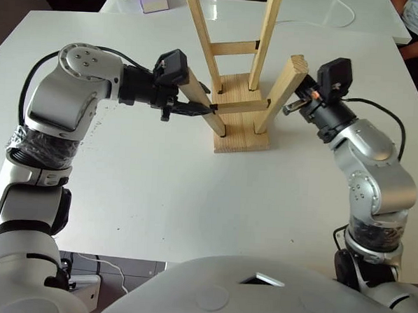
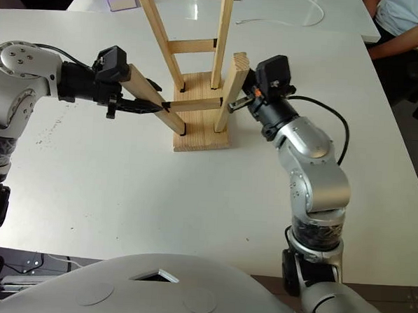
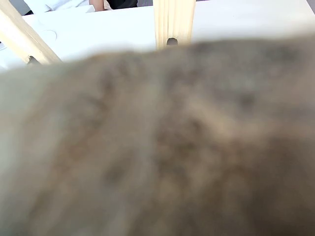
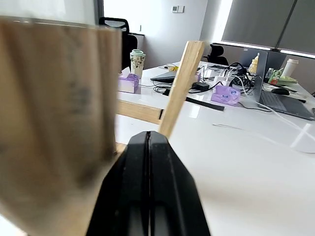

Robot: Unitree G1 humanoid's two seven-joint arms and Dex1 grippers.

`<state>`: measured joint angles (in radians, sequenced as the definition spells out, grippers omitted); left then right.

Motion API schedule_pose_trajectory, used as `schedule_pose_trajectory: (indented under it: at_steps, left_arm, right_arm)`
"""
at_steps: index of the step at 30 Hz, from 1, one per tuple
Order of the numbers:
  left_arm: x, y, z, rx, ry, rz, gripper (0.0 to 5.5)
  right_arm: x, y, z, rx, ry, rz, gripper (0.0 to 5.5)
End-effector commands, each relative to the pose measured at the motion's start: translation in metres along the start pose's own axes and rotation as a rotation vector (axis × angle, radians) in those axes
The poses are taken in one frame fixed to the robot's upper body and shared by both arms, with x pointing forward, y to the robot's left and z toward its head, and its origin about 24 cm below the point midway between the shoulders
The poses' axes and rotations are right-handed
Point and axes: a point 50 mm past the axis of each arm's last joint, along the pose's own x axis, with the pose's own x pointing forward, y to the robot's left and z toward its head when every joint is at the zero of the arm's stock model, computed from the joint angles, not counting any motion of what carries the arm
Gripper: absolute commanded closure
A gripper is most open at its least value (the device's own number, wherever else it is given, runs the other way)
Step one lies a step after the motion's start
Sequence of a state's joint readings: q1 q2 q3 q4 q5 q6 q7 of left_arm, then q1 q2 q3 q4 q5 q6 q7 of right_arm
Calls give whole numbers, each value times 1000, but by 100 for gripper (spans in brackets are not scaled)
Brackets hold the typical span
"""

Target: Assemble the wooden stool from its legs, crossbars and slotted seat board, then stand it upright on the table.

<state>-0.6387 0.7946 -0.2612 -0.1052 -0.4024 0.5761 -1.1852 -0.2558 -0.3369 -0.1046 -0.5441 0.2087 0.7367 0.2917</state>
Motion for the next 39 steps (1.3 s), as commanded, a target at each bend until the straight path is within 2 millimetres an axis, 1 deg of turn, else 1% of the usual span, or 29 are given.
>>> schedule_pose_trajectory:
  at_steps: [1,3,4,5,6,7,8,9,10,12,15,16,18,19,22,24,25,26,27,29,33,35,37,38,39]
  left_arm:
    - [-3,-10,-18,-73,76,-8,346]
    - [-6,-11,-16,-71,79,-1,346]
    - [-7,-11,-14,-65,80,1,346]
    - [-6,-10,-11,-61,73,-3,346]
    - [-5,-11,-8,-56,68,-8,346]
    - [-2,-13,-7,-49,62,-18,346]
    - [3,-14,-5,-47,53,-33,346]
    - [10,-15,-5,-43,48,-49,346]
    - [16,-16,-4,-35,46,-68,346]
    - [26,-19,-2,-32,28,-101,346]
    - [29,-21,-3,-40,16,-96,346]
    - [29,-22,-3,-41,13,-93,346]
    - [26,-20,-2,-42,-1,-68,346]
    - [24,-17,0,-45,-18,-41,346]
    - [11,-14,10,-20,-81,15,346]
    - [0,-19,16,-7,-127,26,346]
    - [-5,-19,18,-10,-143,50,309]
    - [-10,-19,19,-17,-158,75,297]
    - [-12,-19,21,-19,-169,93,287]
    - [-18,-20,24,-24,-189,127,254]
    - [-27,-24,29,-21,-217,190,191]
    - [-37,-28,29,-14,-225,237,191]
    - [-52,-29,28,-32,-266,328,191]
    - [-61,-29,29,-49,-313,384,191]
    - [-74,-30,35,-81,-420,467,191]
  right_arm:
    - [-18,-54,24,-184,-80,-372,550]
    - [-24,-60,27,-169,-94,-500,550]
    - [-24,-56,25,-159,-90,-523,550]
    - [-19,-38,20,-123,-68,-452,550]
    - [-12,-11,14,-45,-45,-313,550]
    - [-3,38,13,106,-51,-71,550]
    - [-3,90,21,259,-66,199,550]
    - [-10,131,34,372,-94,425,550]
    - [-20,155,43,444,-103,576,550]
    - [-24,151,41,461,-90,608,550]
    - [-25,142,37,451,-64,597,550]
    - [-24,138,35,438,-55,577,550]
    - [-18,123,27,396,-24,474,550]
    - [-15,108,18,359,3,394,550]
    - [-12,53,-3,235,53,209,550]
    - [-13,3,-14,177,70,73,550]
    - [-15,-18,-16,168,71,20,550]
    - [-17,-33,-17,179,62,-5,550]
    - [-19,-41,-18,202,52,-8,550]
    - [-20,-44,-19,221,38,19,550]
    - [-14,-35,-25,251,51,81,550]
    - [-11,-31,-30,246,81,102,550]
    - [-11,-23,-40,159,150,142,550]
    - [-11,-15,-44,151,167,178,550]
    - [-12,-3,-44,163,160,230,550]
